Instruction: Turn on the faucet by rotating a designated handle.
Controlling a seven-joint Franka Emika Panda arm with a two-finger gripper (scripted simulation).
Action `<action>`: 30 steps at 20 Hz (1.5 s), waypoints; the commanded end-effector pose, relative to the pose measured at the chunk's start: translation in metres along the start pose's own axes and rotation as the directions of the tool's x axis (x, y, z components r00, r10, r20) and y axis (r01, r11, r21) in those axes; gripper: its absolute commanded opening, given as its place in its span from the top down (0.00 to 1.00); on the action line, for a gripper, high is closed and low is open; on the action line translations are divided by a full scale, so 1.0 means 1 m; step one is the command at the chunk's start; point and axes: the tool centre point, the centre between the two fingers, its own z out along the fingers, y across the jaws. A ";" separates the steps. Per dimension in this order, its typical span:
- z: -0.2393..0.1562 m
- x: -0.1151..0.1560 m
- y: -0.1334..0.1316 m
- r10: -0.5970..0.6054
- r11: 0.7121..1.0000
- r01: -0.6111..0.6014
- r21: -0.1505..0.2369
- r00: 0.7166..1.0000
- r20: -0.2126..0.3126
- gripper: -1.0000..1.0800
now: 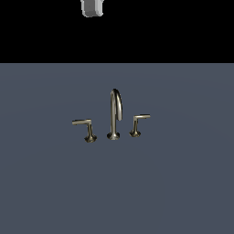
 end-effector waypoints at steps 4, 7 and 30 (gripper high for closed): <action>0.038 0.034 -0.008 0.141 0.990 -0.141 0.001 0.990 0.000 1.00; 0.058 0.053 -0.010 0.213 0.977 -0.213 0.001 0.977 0.000 1.00; 0.213 0.196 0.024 0.712 0.702 -0.712 -0.004 0.702 -0.005 1.00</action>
